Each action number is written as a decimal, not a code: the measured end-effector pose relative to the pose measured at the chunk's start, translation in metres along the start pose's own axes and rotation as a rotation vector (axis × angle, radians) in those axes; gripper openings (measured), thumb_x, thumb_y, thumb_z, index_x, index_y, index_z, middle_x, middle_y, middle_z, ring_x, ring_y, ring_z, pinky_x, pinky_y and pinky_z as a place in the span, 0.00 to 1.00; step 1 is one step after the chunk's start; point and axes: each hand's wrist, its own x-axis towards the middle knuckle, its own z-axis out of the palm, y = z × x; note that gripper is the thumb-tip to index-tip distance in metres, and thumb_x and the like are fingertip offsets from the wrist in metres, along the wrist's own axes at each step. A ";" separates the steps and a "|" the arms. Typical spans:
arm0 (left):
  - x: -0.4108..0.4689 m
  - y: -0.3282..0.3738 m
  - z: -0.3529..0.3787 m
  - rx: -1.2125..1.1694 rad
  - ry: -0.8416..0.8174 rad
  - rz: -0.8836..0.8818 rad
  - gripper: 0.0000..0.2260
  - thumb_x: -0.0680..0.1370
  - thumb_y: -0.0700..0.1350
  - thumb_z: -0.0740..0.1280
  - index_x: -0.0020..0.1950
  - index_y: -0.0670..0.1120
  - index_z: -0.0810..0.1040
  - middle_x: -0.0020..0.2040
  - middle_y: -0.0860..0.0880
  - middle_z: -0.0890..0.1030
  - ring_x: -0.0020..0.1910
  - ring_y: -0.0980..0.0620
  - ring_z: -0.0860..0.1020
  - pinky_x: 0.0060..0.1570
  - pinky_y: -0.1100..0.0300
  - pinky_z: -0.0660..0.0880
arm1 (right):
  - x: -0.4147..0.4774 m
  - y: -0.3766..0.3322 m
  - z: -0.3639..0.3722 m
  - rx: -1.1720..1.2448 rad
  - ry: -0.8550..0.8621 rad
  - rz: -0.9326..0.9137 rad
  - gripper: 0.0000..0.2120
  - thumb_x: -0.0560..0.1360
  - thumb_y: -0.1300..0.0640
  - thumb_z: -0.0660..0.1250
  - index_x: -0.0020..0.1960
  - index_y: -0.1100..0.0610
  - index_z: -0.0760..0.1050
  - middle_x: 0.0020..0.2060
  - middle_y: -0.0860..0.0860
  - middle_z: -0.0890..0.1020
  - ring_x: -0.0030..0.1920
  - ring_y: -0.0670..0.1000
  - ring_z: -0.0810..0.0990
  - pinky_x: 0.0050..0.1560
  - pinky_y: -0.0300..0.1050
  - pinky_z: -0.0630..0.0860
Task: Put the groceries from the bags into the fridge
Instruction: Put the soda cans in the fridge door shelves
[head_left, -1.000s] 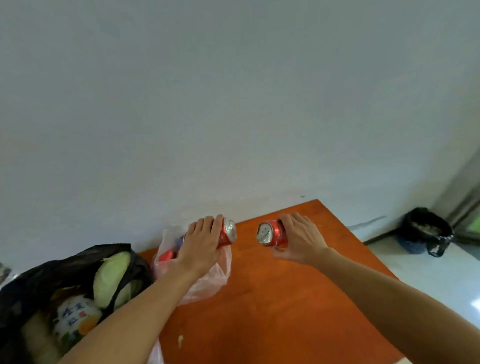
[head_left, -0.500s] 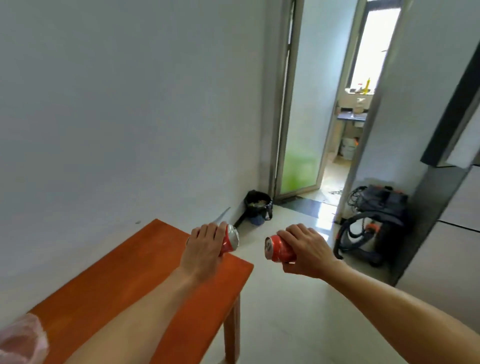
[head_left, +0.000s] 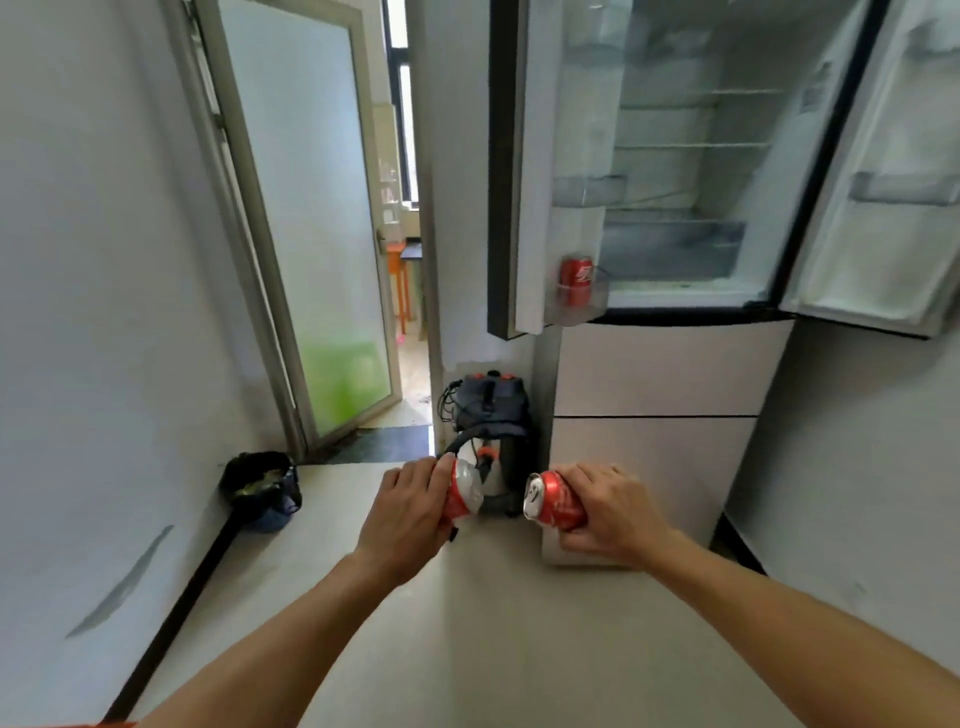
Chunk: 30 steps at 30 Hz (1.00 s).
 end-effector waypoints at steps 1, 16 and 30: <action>0.024 0.004 0.010 -0.020 0.017 0.032 0.35 0.62 0.49 0.76 0.65 0.43 0.67 0.53 0.44 0.79 0.48 0.43 0.78 0.45 0.52 0.76 | 0.004 0.018 -0.002 -0.010 0.010 0.019 0.34 0.59 0.39 0.66 0.61 0.54 0.72 0.47 0.51 0.82 0.40 0.54 0.81 0.43 0.46 0.78; 0.364 0.024 0.035 -0.239 0.341 0.212 0.33 0.71 0.54 0.72 0.70 0.46 0.62 0.59 0.44 0.74 0.54 0.47 0.74 0.56 0.52 0.70 | 0.137 0.231 -0.066 -0.135 0.319 0.260 0.36 0.60 0.44 0.78 0.63 0.55 0.73 0.50 0.53 0.81 0.46 0.53 0.80 0.48 0.41 0.68; 0.539 0.048 0.113 -0.393 0.267 -0.084 0.35 0.66 0.54 0.77 0.67 0.46 0.66 0.57 0.46 0.73 0.56 0.47 0.72 0.54 0.53 0.73 | 0.271 0.411 -0.056 0.012 0.439 0.046 0.35 0.62 0.40 0.75 0.64 0.54 0.70 0.49 0.51 0.80 0.45 0.50 0.79 0.48 0.50 0.79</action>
